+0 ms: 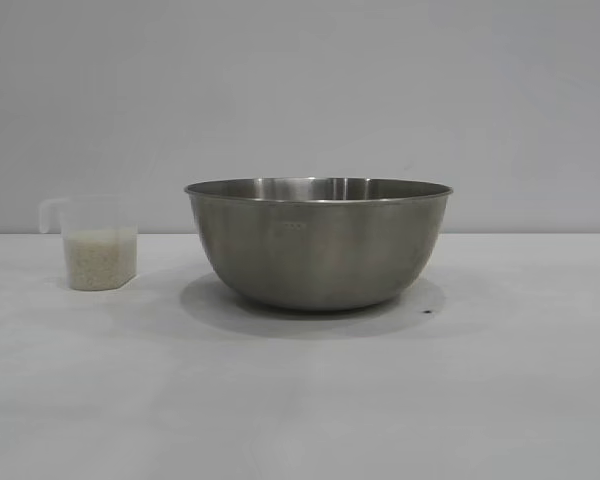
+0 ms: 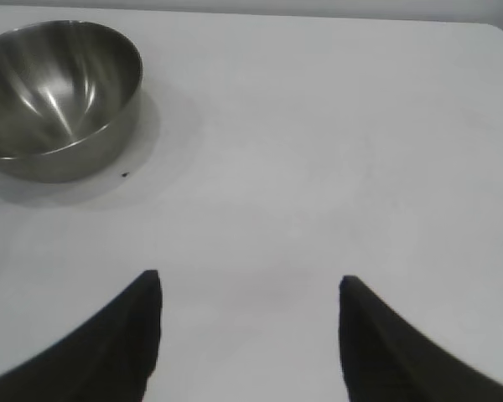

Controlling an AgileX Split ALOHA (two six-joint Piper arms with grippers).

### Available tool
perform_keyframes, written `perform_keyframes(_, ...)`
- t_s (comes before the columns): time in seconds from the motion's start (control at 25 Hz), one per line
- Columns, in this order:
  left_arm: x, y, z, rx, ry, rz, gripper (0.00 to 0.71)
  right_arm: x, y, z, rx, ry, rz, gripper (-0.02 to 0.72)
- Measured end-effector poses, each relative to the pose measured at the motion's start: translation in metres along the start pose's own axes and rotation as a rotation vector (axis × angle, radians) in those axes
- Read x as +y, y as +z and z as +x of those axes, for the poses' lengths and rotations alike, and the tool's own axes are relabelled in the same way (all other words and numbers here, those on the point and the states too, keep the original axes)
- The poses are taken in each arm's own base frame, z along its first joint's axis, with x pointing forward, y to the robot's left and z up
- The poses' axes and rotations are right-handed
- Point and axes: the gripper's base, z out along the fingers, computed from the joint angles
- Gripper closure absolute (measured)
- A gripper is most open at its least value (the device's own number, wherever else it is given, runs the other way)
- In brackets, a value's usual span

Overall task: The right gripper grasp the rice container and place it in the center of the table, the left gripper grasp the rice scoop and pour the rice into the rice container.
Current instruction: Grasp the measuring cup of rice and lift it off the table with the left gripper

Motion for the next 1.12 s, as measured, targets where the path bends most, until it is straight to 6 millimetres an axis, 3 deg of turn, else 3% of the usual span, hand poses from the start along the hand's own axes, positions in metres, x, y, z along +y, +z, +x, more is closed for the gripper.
perform_keyframes(0.2,0.000,0.000,0.000,0.000,0.000,0.000,0.500,0.001,-0.008,0.019,-0.067,-0.028,0.001,0.260)
perform_keyframes(0.4,0.000,0.000,0.000,0.000,0.000,0.000,0.500,0.002,0.001,0.038,-0.042,-0.028,-0.006,0.260)
perform_keyframes(1.12,0.000,0.000,0.000,0.003,0.000,0.000,0.500,0.002,0.002,0.039,-0.037,-0.034,-0.017,0.260)
